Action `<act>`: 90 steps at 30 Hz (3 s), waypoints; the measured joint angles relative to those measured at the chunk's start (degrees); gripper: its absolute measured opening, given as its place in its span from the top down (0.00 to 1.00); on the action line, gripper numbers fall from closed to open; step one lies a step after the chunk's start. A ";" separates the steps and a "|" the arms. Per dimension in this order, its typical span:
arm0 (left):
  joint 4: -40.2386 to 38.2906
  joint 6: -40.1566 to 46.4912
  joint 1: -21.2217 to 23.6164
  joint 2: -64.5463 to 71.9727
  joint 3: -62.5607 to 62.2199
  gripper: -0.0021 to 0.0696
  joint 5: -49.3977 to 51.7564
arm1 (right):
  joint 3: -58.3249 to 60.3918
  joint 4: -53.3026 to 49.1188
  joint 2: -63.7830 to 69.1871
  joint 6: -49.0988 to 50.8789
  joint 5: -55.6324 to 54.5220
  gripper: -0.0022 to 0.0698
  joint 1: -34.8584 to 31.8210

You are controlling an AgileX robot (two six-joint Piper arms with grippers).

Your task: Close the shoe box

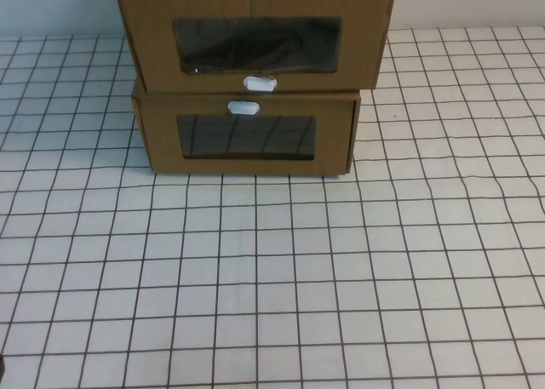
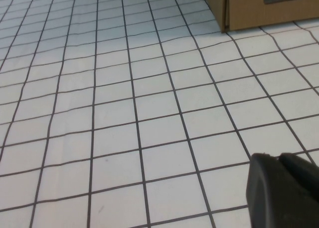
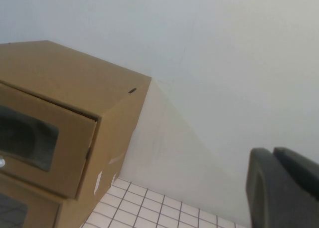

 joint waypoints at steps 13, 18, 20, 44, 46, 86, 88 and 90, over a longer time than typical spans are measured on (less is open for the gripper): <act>0.00 0.00 0.00 0.00 0.00 0.97 0.13 | 2.12 0.00 -2.06 0.40 0.42 0.99 0.00; 0.00 0.00 0.00 -0.03 0.00 0.97 0.13 | 7.98 -1.15 -9.14 11.51 3.40 0.99 -0.28; 0.00 0.00 0.00 -0.03 0.00 0.97 0.13 | 12.37 -7.74 -12.91 20.12 6.05 0.99 -1.73; 0.00 0.00 0.13 -0.13 0.00 0.97 0.13 | 38.91 -104.75 -30.53 128.49 42.20 0.99 -23.04; 0.00 0.00 0.13 -0.13 0.00 0.97 0.13 | 38.91 -104.84 -30.53 127.21 42.55 0.99 -23.04; 0.00 0.00 0.13 -0.13 0.00 0.97 0.13 | 38.91 -104.36 -30.53 126.16 43.85 0.99 -30.27; 0.00 0.00 0.13 -0.13 0.00 0.97 0.13 | 38.91 -104.36 -30.53 126.16 43.85 0.99 -30.27; 0.00 0.00 0.13 -0.13 0.00 0.97 0.13 | 38.91 -104.27 -30.53 126.16 43.85 0.99 -30.27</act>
